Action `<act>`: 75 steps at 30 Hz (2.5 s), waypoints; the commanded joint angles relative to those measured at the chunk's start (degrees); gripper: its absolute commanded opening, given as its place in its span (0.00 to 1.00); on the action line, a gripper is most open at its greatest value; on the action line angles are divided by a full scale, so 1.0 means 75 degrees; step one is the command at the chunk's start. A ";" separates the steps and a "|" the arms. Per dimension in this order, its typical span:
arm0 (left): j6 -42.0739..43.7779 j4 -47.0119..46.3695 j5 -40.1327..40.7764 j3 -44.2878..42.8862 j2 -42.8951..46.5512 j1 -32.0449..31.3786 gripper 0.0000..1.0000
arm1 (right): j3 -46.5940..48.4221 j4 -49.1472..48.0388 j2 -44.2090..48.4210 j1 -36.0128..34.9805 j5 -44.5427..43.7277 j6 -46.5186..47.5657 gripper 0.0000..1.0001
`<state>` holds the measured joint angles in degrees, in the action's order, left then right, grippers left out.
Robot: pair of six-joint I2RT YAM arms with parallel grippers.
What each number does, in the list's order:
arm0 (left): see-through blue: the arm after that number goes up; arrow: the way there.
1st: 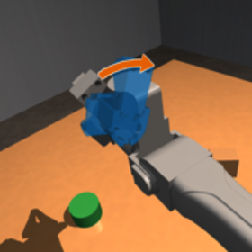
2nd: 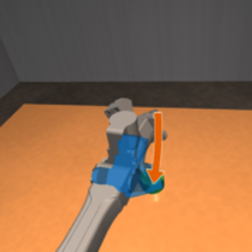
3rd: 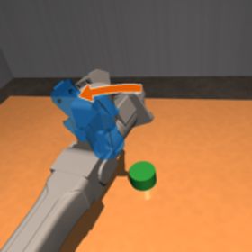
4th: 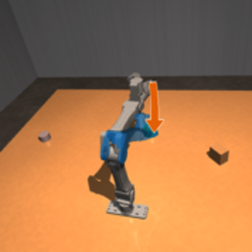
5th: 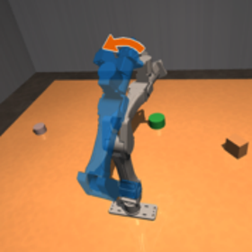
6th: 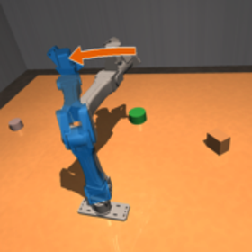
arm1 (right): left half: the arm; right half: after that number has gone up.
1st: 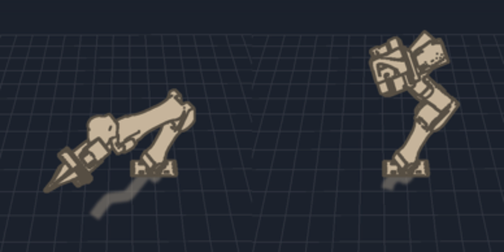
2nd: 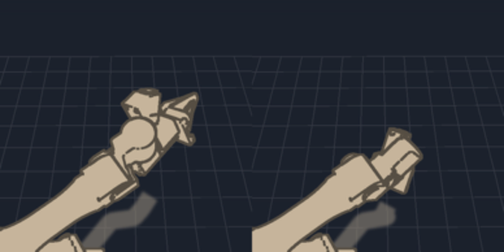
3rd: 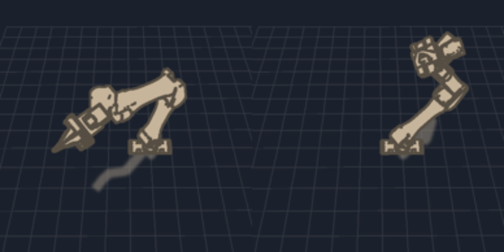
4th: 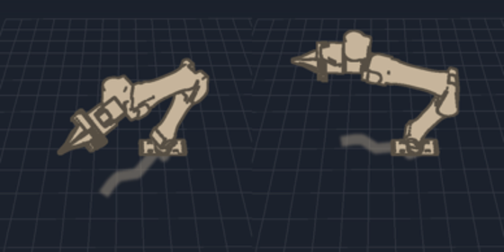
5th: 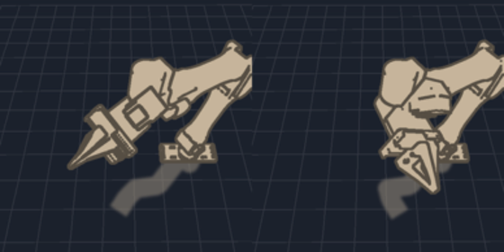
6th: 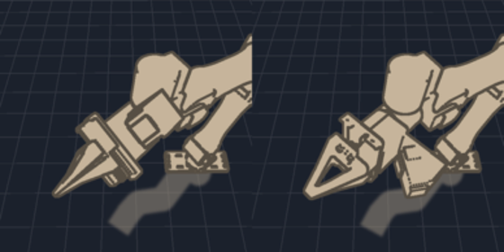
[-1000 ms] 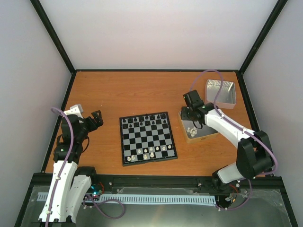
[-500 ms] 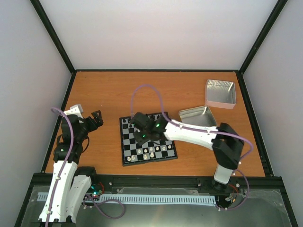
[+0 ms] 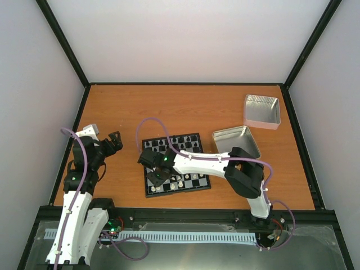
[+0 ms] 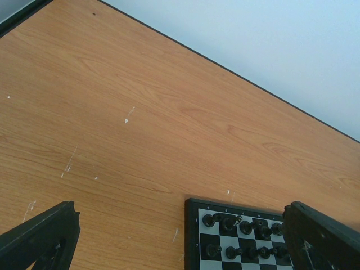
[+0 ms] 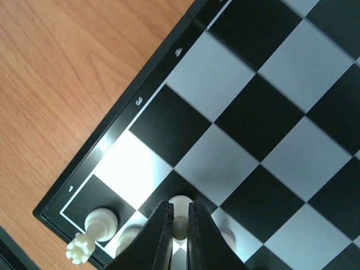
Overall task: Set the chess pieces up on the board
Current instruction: Place the chess piece on the chessboard, then pick up the chess piece from the storage box.
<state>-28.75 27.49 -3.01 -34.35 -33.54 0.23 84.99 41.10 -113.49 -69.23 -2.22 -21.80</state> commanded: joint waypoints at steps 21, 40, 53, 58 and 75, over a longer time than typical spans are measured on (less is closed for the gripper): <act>0.0124 -0.0104 0.0013 -0.0264 0.0031 -0.0030 1.00 | 0.0333 0.0052 -0.0323 -0.0144 0.0001 0.0103 0.08; 0.0130 -0.0114 0.0007 -0.0272 0.0043 -0.0030 1.00 | 0.0028 0.0026 0.0994 0.0434 -0.0805 -0.0462 0.27; 0.0142 -0.0157 -0.0068 -0.0248 0.0049 -0.0027 1.00 | -0.3043 -0.0201 0.4204 0.4485 -0.2186 -0.1462 0.30; 0.0154 -0.0125 -0.0075 -0.0272 -0.0014 -0.0028 1.00 | -0.3787 -0.0332 0.4270 0.5865 -0.1696 -0.1316 0.29; 0.0147 -0.0114 -0.0036 -0.0271 -0.0022 -0.0027 1.00 | -0.4282 -0.0967 0.3001 0.6567 -0.0993 -0.0710 0.26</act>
<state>-28.53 27.46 -3.20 -34.35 -33.69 0.23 53.47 35.92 -89.25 -20.60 -9.47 -27.57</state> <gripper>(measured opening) 0.997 0.278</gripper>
